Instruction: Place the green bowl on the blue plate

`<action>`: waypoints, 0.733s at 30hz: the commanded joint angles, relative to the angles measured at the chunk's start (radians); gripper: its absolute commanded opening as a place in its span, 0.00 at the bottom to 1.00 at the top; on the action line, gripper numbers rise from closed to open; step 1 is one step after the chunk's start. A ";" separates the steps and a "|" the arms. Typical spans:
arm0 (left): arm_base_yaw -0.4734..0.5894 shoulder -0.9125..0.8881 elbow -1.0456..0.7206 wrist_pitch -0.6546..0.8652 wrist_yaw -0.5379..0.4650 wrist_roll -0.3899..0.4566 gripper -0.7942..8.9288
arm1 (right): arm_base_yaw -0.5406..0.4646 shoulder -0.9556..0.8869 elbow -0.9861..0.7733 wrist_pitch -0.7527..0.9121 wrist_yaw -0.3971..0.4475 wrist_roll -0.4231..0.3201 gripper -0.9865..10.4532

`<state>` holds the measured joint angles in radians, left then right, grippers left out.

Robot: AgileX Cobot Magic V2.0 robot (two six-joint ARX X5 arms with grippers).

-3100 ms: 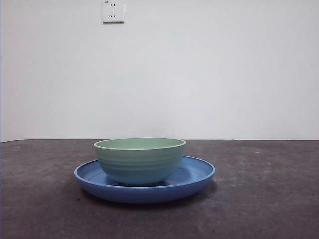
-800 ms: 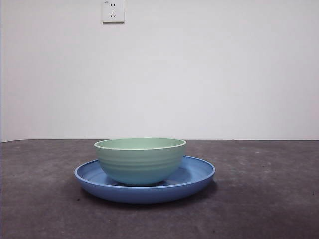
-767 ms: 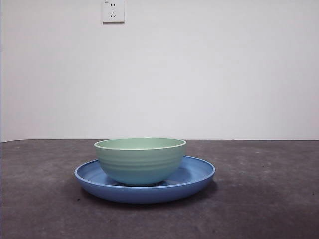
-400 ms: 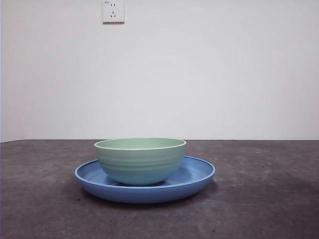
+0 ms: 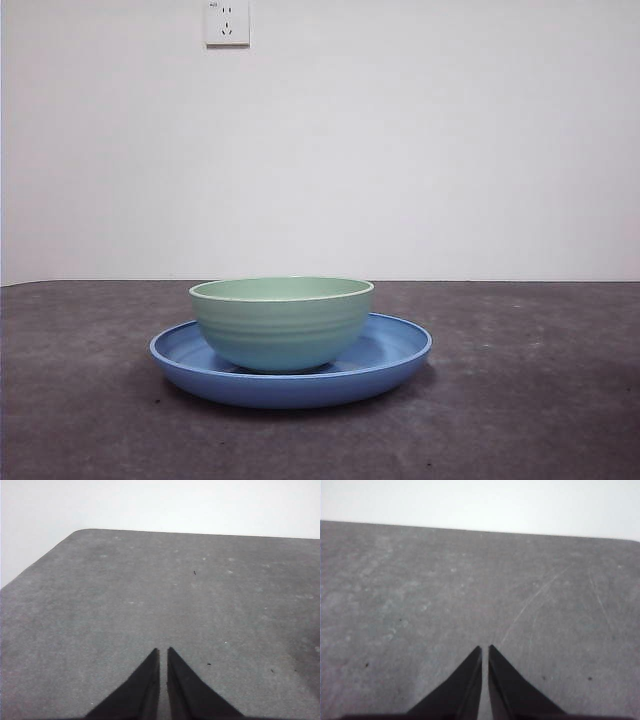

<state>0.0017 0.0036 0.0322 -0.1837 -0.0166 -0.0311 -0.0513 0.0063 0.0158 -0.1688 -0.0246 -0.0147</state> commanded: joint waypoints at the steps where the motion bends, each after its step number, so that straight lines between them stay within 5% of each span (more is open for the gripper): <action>1: 0.001 0.000 -0.020 -0.005 -0.001 0.012 0.11 | 0.003 -0.003 -0.005 -0.008 0.004 0.015 0.10; 22: 0.001 0.000 -0.020 -0.005 -0.001 0.012 0.11 | 0.003 -0.003 -0.005 0.015 0.003 0.015 0.10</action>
<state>0.0017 0.0036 0.0322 -0.1837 -0.0166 -0.0311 -0.0509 0.0063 0.0158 -0.1665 -0.0235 -0.0105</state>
